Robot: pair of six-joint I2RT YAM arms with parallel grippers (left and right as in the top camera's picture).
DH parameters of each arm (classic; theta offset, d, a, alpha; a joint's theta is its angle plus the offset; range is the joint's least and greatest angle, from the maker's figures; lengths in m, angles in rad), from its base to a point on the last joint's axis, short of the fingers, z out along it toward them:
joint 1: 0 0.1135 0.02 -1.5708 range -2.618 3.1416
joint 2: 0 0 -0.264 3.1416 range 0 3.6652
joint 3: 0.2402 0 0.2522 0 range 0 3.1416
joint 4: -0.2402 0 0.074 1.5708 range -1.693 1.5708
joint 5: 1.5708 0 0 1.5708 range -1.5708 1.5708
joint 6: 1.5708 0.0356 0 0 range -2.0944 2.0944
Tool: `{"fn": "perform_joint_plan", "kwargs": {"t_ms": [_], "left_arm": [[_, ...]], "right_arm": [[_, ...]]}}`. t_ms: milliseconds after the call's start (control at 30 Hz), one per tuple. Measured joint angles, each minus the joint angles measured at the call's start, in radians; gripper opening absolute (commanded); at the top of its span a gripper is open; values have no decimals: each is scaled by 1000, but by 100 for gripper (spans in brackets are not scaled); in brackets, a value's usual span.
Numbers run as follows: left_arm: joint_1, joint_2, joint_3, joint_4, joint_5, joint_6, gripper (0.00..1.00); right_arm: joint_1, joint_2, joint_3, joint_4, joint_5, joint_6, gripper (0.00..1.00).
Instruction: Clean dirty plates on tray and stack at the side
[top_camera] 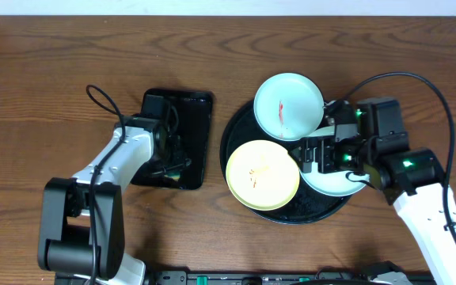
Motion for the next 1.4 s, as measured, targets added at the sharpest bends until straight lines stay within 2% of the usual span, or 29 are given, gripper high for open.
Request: {"fn": "perform_joint_plan", "kwargs": {"t_ms": [33,100,267,433,533,600,733,900,967,1067,1333,1400], "left_arm": [[0,-9,6,-11,-1,-3,45],[0,-42,16,-23,-5,-5,50],[0,-86,33,17,-24,-1,52],[0,-42,32,95,-61,7,51],[0,21,32,114,-71,9,36],[0,56,32,122,-71,5,9],[1,63,32,120,-75,11,7],[1,52,50,64,-65,11,7],[0,35,62,10,-57,11,8],[0,-4,88,-68,-41,12,7],[0,-179,153,-161,66,31,7],[0,-220,153,-177,98,33,7]], "right_arm": [[12,0,0,0,5,0,99],[34,0,0,1,20,0,99],[65,0,0,1,45,0,99],[74,0,0,-11,53,0,99],[85,0,0,-32,53,0,99],[86,0,0,-51,56,0,99],[86,10,0,-99,68,0,98],[86,66,0,-151,97,3,78],[86,101,1,-171,105,5,64],[86,167,2,-197,113,12,50],[87,382,2,-220,120,43,48],[87,435,2,-214,120,47,45]]}}
